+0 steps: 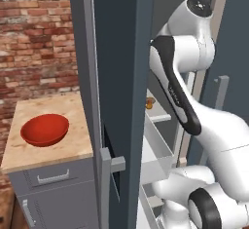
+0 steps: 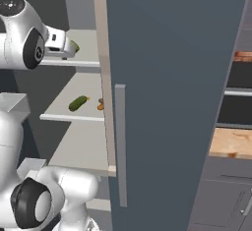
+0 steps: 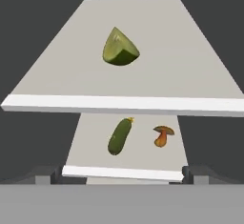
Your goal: Take the cucumber, mushroom, and lemon wedge from the freezer and place them in the bowl on the counter.
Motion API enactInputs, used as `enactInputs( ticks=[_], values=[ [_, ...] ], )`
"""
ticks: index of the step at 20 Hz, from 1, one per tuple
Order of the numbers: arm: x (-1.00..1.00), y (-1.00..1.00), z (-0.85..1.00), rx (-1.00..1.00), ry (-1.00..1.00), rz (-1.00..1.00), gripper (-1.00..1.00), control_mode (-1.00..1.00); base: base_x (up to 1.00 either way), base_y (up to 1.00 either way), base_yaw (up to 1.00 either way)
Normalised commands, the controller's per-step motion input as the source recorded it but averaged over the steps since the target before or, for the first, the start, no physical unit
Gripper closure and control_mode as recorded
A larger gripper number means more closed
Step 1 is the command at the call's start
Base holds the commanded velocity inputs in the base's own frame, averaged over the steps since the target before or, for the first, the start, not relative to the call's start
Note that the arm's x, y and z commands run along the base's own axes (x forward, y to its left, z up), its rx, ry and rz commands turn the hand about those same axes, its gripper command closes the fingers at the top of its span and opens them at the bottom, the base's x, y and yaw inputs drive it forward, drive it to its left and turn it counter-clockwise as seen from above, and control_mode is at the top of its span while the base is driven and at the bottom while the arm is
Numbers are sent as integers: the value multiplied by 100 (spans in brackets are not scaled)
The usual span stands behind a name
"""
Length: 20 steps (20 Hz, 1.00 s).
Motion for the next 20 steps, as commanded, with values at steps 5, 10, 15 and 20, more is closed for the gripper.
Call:
enactInputs(
  ticks=[5, 10, 15, 20],
  values=[
    [62, 17, 0, 0, 0, 0, -100, -100, 0, 0, 0],
    [53, 23, 0, 0, 0, 0, -100, -100, 0, 0, 0],
    [44, 4, 0, 0, 0, 0, -100, -100, 0, 0, 0],
    [32, 0, -5, 0, 0, 0, -100, -100, 0, 0, 0]
  ],
)
